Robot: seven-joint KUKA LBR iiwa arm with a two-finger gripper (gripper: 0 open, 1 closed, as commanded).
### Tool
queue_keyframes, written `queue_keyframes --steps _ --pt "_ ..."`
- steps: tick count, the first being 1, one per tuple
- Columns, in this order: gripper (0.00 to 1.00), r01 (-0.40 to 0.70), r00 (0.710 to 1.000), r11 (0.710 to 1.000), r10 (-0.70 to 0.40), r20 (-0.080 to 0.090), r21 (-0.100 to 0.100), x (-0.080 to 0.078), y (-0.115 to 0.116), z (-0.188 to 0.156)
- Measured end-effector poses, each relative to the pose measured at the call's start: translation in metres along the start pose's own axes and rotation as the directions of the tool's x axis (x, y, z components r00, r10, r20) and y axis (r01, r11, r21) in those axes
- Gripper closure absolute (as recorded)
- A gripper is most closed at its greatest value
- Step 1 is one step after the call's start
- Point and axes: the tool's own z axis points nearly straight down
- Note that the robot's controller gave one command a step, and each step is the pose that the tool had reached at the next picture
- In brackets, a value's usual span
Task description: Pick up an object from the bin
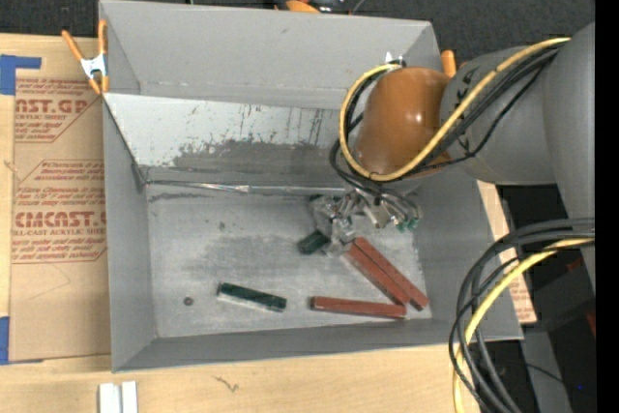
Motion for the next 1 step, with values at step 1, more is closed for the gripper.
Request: queue_keyframes --steps 1 --pt "1.00 -0.021 1.000 1.000 0.021 0.000 0.002 0.0083 -0.0080 -0.1473"
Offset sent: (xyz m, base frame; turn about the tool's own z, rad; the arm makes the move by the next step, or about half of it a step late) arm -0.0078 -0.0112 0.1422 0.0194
